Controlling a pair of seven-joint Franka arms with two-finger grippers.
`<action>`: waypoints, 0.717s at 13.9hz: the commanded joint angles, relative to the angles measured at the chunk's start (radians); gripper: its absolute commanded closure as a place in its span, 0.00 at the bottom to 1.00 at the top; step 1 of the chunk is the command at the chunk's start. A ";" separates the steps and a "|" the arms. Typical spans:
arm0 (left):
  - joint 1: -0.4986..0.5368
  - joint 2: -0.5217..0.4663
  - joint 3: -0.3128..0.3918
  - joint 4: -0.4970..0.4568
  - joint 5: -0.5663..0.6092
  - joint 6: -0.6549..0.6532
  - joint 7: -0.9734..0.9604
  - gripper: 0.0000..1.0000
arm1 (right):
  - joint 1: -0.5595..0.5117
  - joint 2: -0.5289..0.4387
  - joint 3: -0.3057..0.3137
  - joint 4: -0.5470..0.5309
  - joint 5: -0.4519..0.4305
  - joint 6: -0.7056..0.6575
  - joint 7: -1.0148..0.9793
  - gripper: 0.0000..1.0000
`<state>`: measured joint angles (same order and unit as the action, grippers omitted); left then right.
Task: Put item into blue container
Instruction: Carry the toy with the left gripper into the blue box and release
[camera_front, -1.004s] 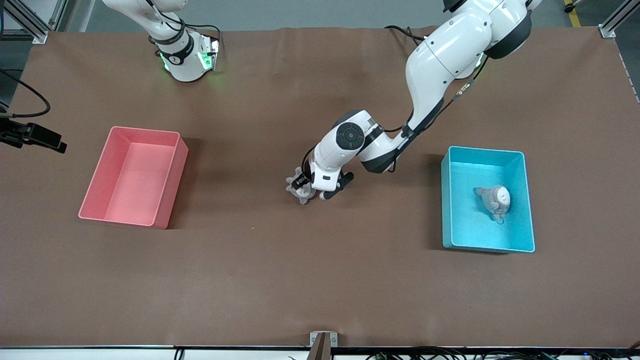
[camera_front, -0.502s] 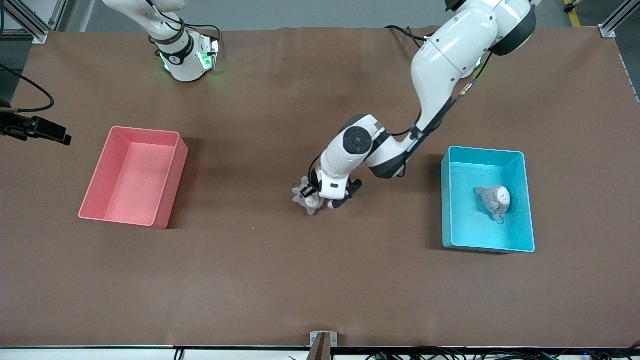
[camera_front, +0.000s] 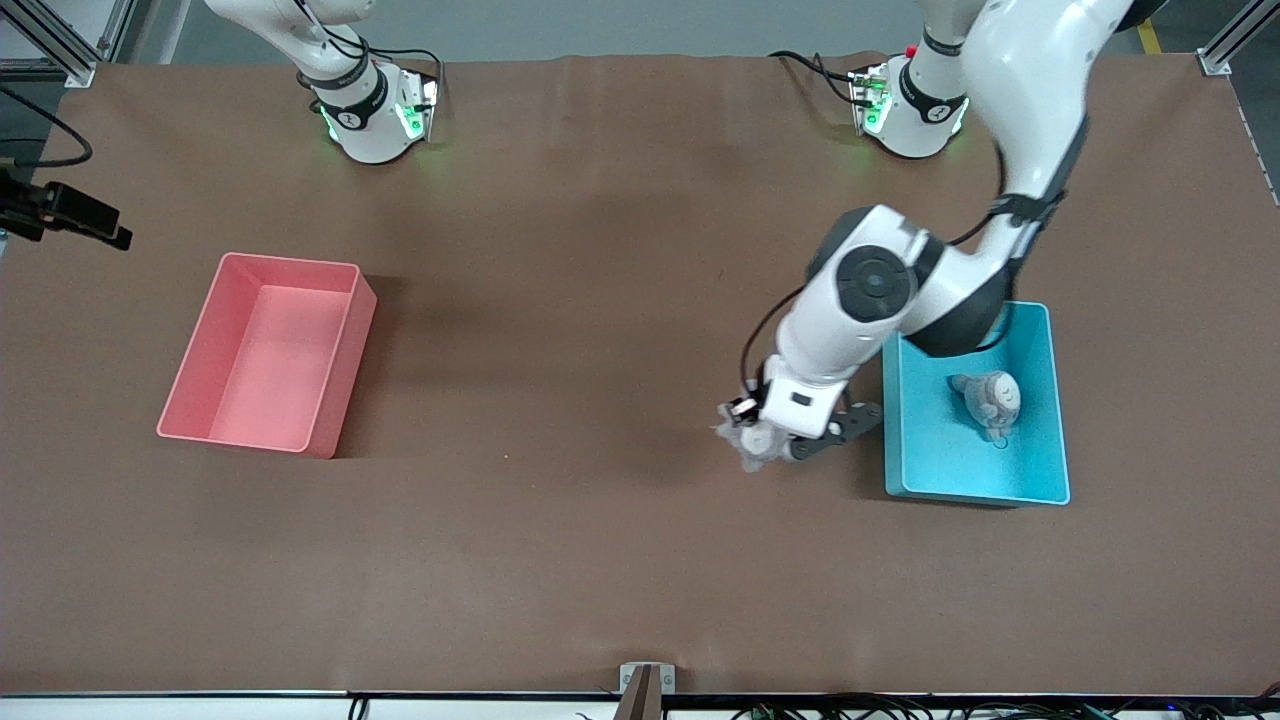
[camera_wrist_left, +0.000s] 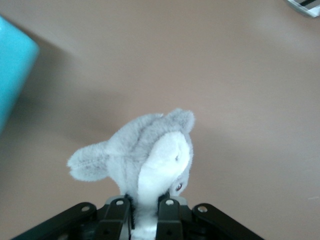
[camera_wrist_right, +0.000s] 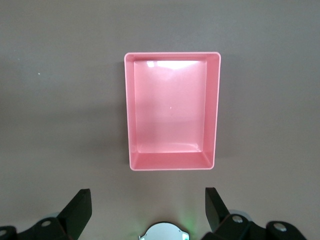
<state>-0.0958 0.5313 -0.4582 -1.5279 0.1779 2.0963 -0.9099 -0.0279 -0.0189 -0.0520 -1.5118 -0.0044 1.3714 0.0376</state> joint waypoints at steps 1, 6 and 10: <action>0.118 -0.050 -0.007 -0.043 0.009 -0.115 0.271 1.00 | -0.007 -0.073 0.008 -0.050 0.017 -0.011 -0.005 0.00; 0.301 -0.059 -0.005 -0.064 0.009 -0.260 0.609 1.00 | -0.006 -0.093 0.011 -0.039 0.017 -0.015 -0.005 0.00; 0.413 -0.025 0.001 -0.104 0.012 -0.254 0.723 0.72 | -0.006 -0.092 0.014 0.010 0.017 -0.044 -0.004 0.00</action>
<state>0.2823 0.5048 -0.4508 -1.6155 0.1780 1.8428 -0.2245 -0.0277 -0.0878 -0.0452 -1.5090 -0.0035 1.3459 0.0375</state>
